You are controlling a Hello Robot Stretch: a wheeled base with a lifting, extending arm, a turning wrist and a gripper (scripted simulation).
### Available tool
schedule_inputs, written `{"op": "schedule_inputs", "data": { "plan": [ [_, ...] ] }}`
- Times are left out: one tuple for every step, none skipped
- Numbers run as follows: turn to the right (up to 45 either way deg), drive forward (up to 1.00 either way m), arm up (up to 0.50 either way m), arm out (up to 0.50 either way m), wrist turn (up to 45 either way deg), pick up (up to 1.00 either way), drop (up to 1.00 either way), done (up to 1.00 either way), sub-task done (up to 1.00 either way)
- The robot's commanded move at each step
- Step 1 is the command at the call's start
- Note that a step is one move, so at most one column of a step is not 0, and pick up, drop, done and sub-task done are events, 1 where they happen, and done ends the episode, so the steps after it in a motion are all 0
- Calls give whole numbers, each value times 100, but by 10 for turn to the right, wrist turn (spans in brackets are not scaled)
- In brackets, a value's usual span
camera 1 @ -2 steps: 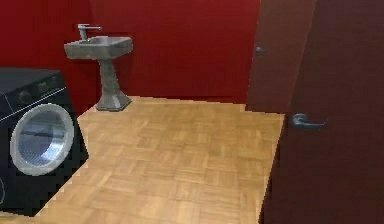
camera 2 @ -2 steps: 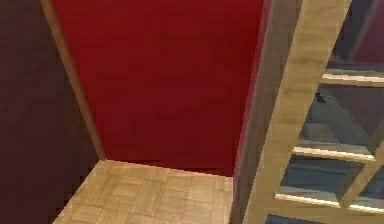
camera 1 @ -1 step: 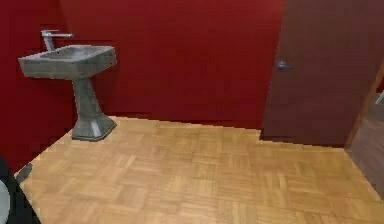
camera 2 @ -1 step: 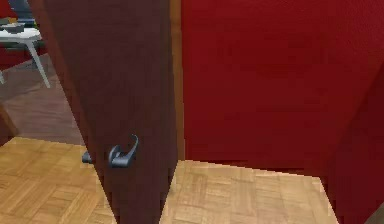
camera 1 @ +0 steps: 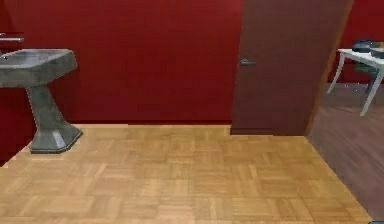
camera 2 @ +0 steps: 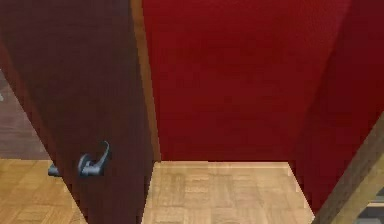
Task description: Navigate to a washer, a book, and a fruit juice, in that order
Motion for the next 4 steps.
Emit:
{"op": "schedule_inputs", "data": {
  "plan": [
    [0,55,0,0,0,0,0,0,0],
    [420,0,0,0,0,0,0,0,0],
    [0,35,0,0,0,0,0,0,0],
    [360,0,0,0,0,0,0,0,0]
  ]
}}
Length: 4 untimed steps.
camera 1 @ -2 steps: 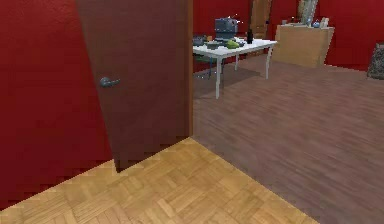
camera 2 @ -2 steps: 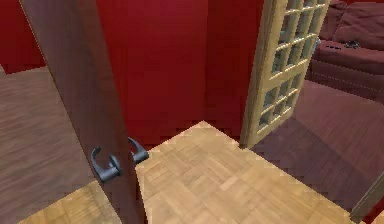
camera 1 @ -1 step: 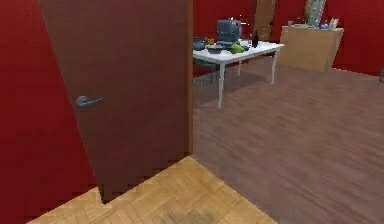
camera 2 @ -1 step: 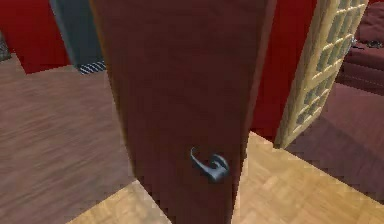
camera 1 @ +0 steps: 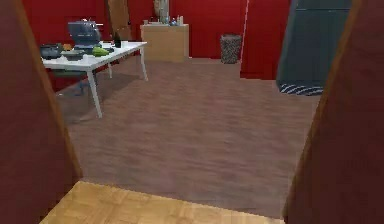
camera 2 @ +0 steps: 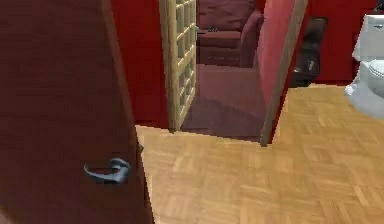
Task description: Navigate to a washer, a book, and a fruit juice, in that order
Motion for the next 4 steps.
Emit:
{"op": "schedule_inputs", "data": {
  "plan": [
    [0,100,0,0,0,0,0,0,0],
    [0,100,0,0,0,0,0,0,0],
    [0,100,0,0,0,0,0,0,0],
    [30,0,0,0,0,0,0,0,0]
  ]
}}
